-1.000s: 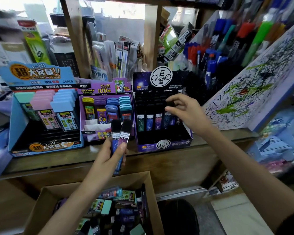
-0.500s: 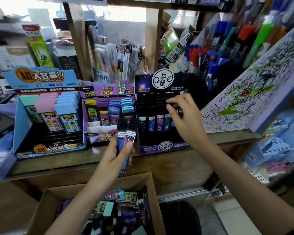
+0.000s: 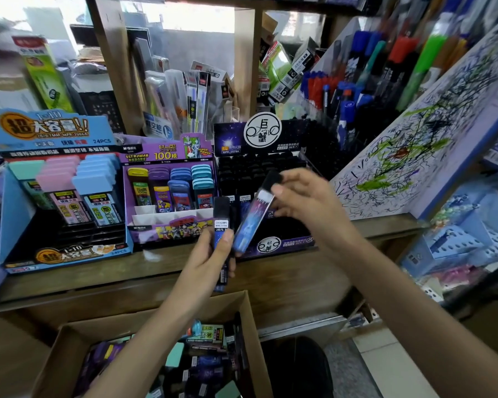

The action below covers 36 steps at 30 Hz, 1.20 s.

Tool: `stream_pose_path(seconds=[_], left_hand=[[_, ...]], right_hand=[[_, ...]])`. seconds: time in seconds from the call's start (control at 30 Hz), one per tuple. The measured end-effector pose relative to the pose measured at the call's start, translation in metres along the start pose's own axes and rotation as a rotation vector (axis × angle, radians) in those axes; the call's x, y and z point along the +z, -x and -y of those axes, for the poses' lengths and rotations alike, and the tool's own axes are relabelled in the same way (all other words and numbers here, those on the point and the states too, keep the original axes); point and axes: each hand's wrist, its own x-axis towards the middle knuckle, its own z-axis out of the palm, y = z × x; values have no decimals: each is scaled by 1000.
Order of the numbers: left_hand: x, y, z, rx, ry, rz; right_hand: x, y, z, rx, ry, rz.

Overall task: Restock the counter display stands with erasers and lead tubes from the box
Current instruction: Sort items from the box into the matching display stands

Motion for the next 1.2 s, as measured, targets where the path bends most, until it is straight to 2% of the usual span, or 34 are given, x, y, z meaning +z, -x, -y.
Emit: stream_pose_path(seconds=[0.1,0.2,0.37,0.63,0.87,0.97,1.2], left_hand=[[0,-3,0,13,-6,6],[-1,-4,2,23,-9,10],[-1,-2,3,14,7,8],[-3,-3,8,29,-2,13],[-3,-3,12,20,-9,9],[-2,-2,12,20,-11,6],[6,-2,8,26,1,26]], right_hand=[[-28,-14,14,-93,43,-97],[-47,-27,17,-225,228,-166],[-51,-35,0,-292,421,-86],[-52,-37,-15,-297,573,28],[-56,-40,-23,-281,469,22],[-57,-44,-29,-190,488,48],[-48,-45,-37,-101,499,-91]])
